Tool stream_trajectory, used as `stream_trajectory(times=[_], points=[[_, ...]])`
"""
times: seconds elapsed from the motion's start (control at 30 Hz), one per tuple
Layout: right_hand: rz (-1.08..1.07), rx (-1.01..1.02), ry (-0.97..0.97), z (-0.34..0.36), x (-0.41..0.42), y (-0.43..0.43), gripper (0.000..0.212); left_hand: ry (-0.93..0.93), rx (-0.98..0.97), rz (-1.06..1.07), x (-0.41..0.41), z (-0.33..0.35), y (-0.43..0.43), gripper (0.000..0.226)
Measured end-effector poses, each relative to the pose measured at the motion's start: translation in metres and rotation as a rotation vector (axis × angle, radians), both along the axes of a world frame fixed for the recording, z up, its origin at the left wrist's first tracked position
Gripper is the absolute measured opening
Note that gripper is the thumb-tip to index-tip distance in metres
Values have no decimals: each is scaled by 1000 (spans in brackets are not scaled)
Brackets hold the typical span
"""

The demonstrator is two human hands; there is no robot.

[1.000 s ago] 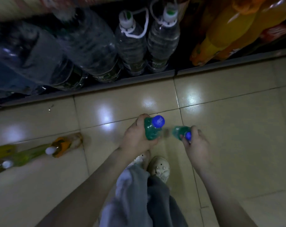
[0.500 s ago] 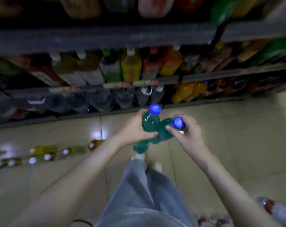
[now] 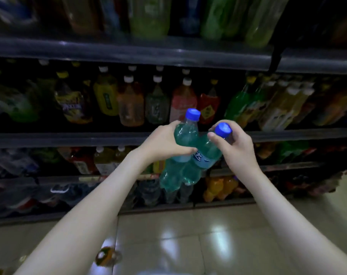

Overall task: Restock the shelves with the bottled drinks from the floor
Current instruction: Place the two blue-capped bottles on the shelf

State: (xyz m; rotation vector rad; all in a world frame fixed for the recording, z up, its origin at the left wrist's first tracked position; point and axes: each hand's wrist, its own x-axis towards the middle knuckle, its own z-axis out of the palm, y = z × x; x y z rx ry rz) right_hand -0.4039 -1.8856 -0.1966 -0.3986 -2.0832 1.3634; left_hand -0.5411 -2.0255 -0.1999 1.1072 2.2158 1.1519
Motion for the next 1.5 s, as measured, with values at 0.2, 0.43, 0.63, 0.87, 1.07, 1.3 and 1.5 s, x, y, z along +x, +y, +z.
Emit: stream_trajectory(times=[0.2,0.43,0.63,0.87,1.07,1.3,1.5], points=[[22,2,142,62,9,40,8,105,124,109,17,60,34,43],[18,17,308,117,33,101,17,160,234,194,38,120,91,41],[26,21,468,157,56,151,8,146,380,315,49,156,135,34],[-5,15,709,189,51,178,9,143,559,549,39,180,128,44],[34,-94,824,214,1,164,5,279,634,643,5,214,86,35],[1,-93,814,238,-51,150,9,382,537,495,-30,247,87,30],[-233,-49,857,250,-30,181,14,343,551,299,-34,255,145,30]])
